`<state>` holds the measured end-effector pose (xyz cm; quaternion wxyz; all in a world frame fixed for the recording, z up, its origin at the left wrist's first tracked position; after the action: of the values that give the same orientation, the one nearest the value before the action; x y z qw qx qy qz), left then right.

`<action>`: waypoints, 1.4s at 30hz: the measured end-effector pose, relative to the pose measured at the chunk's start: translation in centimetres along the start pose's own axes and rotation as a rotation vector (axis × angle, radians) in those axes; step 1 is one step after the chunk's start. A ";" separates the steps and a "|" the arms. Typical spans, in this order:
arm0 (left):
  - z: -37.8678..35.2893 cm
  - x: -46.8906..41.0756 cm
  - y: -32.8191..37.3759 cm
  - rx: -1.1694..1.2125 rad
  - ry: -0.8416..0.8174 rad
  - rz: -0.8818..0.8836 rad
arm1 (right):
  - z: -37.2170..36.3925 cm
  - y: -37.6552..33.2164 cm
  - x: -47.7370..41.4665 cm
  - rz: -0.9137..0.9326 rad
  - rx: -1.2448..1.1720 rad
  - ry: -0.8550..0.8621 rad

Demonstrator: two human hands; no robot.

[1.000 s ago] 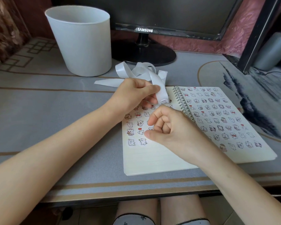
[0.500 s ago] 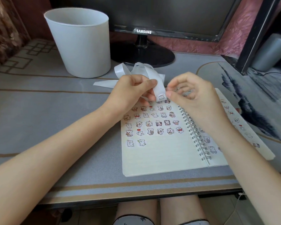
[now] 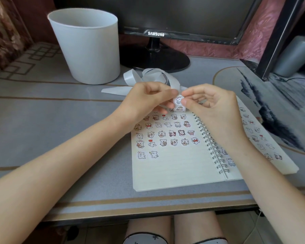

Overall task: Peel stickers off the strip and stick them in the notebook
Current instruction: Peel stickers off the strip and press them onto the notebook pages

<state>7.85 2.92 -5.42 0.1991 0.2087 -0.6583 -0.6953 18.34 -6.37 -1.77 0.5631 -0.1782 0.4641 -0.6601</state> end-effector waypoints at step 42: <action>0.4 0.2 -1.2 -0.032 0.029 0.098 | -5.8 0.8 5.1 -0.353 -0.121 -0.454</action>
<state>7.45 3.20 -6.57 0.2455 0.1831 -0.6536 -0.6921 12.83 -8.59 -6.87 0.5175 -0.4326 0.3268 -0.6621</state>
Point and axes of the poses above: each hand's wrist, its own x-axis away from the middle knuckle, its own z-axis out of the back of the hand, y = z × x, the point moved 10 cm from there along -x, towards the middle knuckle, and after that the axes turned 12 degrees about -y, right-handed, at the moved point
